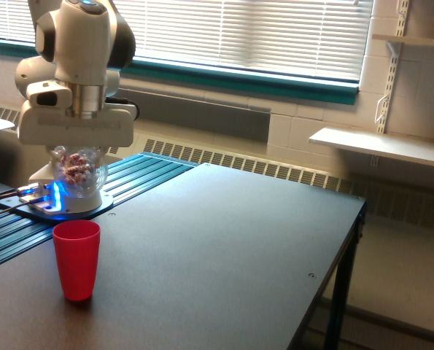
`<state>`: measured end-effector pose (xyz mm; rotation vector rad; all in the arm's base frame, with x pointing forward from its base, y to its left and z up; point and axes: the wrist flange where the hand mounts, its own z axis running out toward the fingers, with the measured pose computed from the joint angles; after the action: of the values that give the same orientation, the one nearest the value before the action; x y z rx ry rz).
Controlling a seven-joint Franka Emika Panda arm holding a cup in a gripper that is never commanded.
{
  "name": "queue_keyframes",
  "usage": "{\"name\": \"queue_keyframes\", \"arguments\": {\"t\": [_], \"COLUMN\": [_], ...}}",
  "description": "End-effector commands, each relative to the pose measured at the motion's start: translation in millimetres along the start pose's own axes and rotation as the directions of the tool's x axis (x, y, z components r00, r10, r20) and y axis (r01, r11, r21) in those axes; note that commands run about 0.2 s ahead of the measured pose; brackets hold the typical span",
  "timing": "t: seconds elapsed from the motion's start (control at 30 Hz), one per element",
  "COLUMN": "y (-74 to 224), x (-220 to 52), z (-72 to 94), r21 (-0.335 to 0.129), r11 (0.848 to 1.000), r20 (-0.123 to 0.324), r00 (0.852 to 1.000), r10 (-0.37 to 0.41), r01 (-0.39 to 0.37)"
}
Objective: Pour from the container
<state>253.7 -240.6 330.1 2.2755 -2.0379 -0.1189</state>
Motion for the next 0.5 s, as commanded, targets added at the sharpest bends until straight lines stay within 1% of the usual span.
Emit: {"name": "queue_keyframes", "arguments": {"t": [0.03, 0.1, 0.23, 0.5], "y": [-9, -9, -3, 8], "x": [1, -1, -2, 9], "z": [-6.0, -4.1, 1.9, 7.4], "r21": [0.013, 0.005, -0.004, 0.002], "r11": [1.000, 1.000, 1.000, 1.000], "r20": [0.000, 0.001, 0.029, 0.089], "r00": [1.000, 1.000, 0.999, 0.996], "r10": [-0.001, -0.020, -0.022, 0.011], "r01": [0.001, 0.020, 0.022, -0.011]}}
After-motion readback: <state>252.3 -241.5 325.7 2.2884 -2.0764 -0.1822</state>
